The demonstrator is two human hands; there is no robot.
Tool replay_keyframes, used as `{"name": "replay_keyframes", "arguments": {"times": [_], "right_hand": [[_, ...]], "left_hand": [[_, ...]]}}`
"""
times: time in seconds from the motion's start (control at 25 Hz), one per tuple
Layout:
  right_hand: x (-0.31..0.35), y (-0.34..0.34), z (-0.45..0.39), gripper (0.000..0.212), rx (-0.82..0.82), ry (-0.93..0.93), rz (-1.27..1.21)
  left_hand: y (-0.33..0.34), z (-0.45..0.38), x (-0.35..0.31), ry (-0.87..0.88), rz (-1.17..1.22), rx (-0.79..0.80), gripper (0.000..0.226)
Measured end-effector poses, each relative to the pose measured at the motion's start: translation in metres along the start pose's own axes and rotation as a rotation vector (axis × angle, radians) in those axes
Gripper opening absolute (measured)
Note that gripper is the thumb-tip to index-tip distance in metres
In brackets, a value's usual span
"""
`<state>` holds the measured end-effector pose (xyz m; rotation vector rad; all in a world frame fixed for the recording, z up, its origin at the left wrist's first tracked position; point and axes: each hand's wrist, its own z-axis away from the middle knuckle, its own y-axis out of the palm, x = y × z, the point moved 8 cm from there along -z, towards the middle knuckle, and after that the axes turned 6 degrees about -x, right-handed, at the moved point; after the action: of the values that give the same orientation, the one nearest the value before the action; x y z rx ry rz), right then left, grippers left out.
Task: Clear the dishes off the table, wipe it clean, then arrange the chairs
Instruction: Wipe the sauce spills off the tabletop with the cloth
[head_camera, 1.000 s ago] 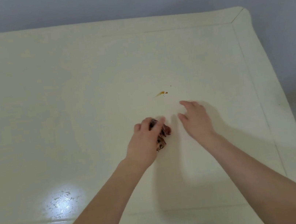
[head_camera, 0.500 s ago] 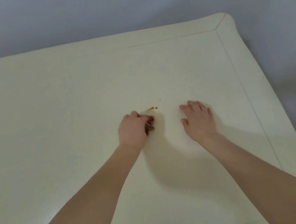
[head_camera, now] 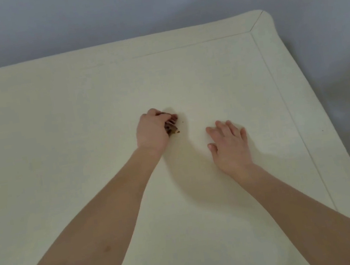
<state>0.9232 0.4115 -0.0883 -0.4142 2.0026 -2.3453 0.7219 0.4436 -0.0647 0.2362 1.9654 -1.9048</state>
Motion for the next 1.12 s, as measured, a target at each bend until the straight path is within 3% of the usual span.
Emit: {"name": "replay_keyframes", "arguments": {"times": [0.12,0.2,0.28,0.4,0.44,0.52,0.64,0.72,0.8,0.92,0.96,1.0,1.12], "right_hand": [[0.0,0.0,0.002,0.047,-0.01,-0.013,0.005],[0.0,0.0,0.003,0.046,-0.011,-0.018,0.006],[-0.002,-0.002,0.002,0.046,-0.016,-0.022,0.003],[-0.003,0.002,0.001,0.047,0.008,-0.009,-0.014],[-0.003,0.002,0.0,0.047,0.008,-0.007,-0.014],[-0.002,0.001,0.001,0.047,-0.009,-0.002,-0.011],[-0.001,-0.001,0.003,0.047,-0.013,-0.006,-0.011],[-0.002,-0.001,0.002,0.048,-0.006,-0.013,-0.009],[-0.004,-0.003,0.0,0.05,-0.017,-0.023,-0.003],[-0.005,-0.002,-0.001,0.051,-0.012,-0.007,-0.029],[-0.005,-0.002,-0.001,0.051,-0.016,-0.009,-0.038],[-0.005,-0.002,-0.002,0.051,-0.02,-0.014,-0.046],[-0.012,-0.006,-0.009,0.05,-0.073,-0.029,-0.09]], "left_hand": [[0.016,0.063,-0.041,0.337,0.06,0.11,0.036],[0.016,0.078,-0.043,0.466,0.091,0.187,0.036],[0.011,0.043,-0.023,0.355,0.14,0.176,0.027],[-0.007,-0.026,0.028,-0.035,0.102,-0.058,0.027],[-0.007,-0.031,0.031,-0.071,0.033,-0.09,0.028],[0.003,-0.014,0.004,0.09,0.049,-0.04,0.027],[0.023,0.066,-0.048,0.523,0.123,0.157,0.027],[0.018,0.083,-0.051,0.6,0.151,0.209,0.027],[0.005,0.044,-0.039,0.431,0.227,0.142,0.026],[-0.001,-0.043,0.002,-0.03,0.19,-0.026,0.031],[-0.001,-0.054,0.0,-0.048,0.131,-0.058,0.033],[0.002,-0.053,-0.012,0.021,0.116,-0.035,0.031],[0.021,0.022,-0.067,0.463,0.207,0.158,0.035]]}}
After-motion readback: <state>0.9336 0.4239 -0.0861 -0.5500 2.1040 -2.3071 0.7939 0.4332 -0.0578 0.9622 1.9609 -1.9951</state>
